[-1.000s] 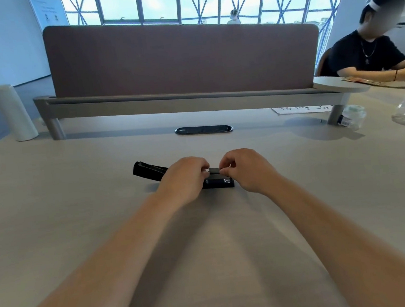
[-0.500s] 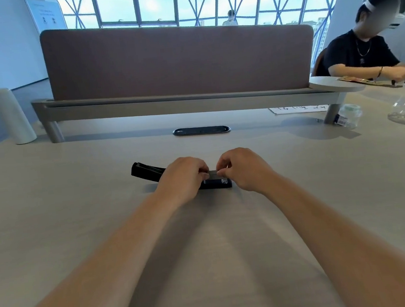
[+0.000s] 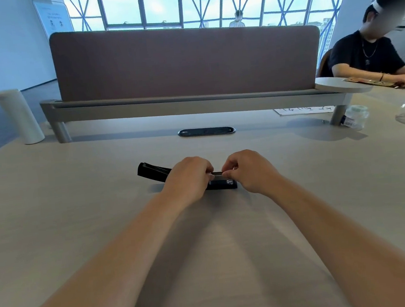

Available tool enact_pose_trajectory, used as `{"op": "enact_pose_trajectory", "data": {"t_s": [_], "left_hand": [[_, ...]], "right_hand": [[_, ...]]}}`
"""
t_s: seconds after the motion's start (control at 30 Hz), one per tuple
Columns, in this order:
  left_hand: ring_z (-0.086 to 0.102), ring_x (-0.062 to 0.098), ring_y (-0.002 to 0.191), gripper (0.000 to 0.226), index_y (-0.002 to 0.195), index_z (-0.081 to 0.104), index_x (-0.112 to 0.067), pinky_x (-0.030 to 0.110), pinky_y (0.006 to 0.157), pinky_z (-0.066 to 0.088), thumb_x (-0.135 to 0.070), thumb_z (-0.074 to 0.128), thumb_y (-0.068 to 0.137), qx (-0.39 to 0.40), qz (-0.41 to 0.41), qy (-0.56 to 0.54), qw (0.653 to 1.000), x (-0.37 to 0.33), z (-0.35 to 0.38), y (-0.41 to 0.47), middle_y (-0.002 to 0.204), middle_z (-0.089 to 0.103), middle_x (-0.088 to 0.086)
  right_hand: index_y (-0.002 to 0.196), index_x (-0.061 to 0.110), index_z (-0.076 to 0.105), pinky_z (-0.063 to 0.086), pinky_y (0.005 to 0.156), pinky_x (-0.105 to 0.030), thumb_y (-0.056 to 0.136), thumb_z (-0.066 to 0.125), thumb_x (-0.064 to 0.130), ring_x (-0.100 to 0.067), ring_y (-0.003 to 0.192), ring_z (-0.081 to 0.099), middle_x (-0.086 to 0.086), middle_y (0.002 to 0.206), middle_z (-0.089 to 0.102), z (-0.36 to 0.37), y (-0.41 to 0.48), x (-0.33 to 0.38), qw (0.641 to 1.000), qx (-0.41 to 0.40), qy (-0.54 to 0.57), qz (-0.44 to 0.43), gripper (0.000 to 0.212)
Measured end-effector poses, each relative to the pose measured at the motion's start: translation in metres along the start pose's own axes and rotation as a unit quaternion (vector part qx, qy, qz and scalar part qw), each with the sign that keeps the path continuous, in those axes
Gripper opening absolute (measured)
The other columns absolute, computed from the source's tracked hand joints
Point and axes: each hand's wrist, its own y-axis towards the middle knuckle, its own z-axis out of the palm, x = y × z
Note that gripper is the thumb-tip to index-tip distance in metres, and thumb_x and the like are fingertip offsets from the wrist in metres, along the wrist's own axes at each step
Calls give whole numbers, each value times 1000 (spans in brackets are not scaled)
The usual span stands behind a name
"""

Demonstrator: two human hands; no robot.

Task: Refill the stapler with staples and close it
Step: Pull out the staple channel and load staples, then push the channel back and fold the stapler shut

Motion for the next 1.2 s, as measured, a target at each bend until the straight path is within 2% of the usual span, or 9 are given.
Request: {"op": "enact_pose_trajectory", "data": {"t_s": [0.13, 0.3, 0.4, 0.57, 0.7, 0.87, 1.0, 1.1, 1.2], "left_hand": [[65, 28, 93, 21, 104, 75, -18, 43, 82, 54, -24, 59, 92, -1, 0, -2, 1000, 1, 1, 1, 100, 73, 8], [56, 26, 119, 36, 129, 61, -15, 36, 96, 45, -26, 57, 96, -31, -5, -17, 999, 5, -1, -3, 129, 63, 6], [51, 25, 123, 37, 130, 61, -14, 36, 98, 43, -27, 55, 97, -52, -17, -22, 998, 8, -8, -11, 130, 61, 7], [51, 27, 122, 39, 126, 65, -9, 37, 103, 39, -31, 54, 95, -78, -93, -3, 993, 18, -31, -28, 125, 64, 9], [46, 28, 127, 38, 124, 64, -11, 51, 111, 31, -31, 51, 94, -66, -166, 13, 984, 31, -43, -39, 128, 60, 8], [47, 36, 125, 45, 136, 47, -6, 42, 103, 42, -27, 50, 97, -40, -212, -92, 972, 43, -44, -44, 142, 39, 16], [59, 35, 112, 42, 137, 46, -7, 38, 90, 45, -23, 49, 98, -69, -216, -135, 964, 47, -41, -41, 139, 40, 15], [58, 30, 114, 39, 135, 52, -10, 38, 94, 46, -15, 51, 97, -146, -162, -136, 966, 38, -47, -35, 136, 47, 10], [59, 26, 109, 36, 132, 55, -14, 28, 87, 43, -9, 50, 97, -174, -88, -140, 971, 20, -51, -26, 127, 53, 4]], "right_hand": [[95, 19, 75, 47, 72, -29, 88, 67, 22, -16, 82, 62, 2, 90, 69, 1, 0, -2, 1000, -4, 3, 2, 11], [115, 22, 69, 44, 78, -26, 88, 68, 29, -12, 92, 60, 7, 105, 64, 4, -6, -6, 1000, -22, 2, 9, 28], [120, 22, 66, 44, 83, -28, 86, 70, 30, -14, 97, 58, 7, 107, 60, 2, -15, -1, 999, -31, -2, 16, 35], [127, 18, 62, 47, 94, -32, 87, 69, 30, -19, 110, 60, -1, 123, 62, 1, -30, 9, 999, -17, 4, 39, 43], [124, 16, 63, 47, 94, -34, 87, 67, 27, -22, 108, 61, -4, 122, 64, 4, -39, 21, 997, -25, 22, 65, 38], [122, 16, 63, 49, 94, -37, 88, 65, 24, -24, 108, 61, -4, 121, 66, 11, -37, 23, 994, -43, 27, 92, 35], [112, 14, 67, 49, 89, -34, 87, 66, 22, -26, 104, 62, -6, 113, 69, 16, -31, 15, 993, -55, 36, 100, 26], [109, 14, 68, 48, 87, -33, 88, 65, 20, -25, 103, 62, -5, 111, 69, 17, -26, 11, 993, -56, 37, 97, 22], [109, 15, 69, 46, 82, -29, 88, 65, 19, -22, 97, 61, -4, 110, 69, 15, -24, 8, 993, -52, 44, 96, 21]]}}
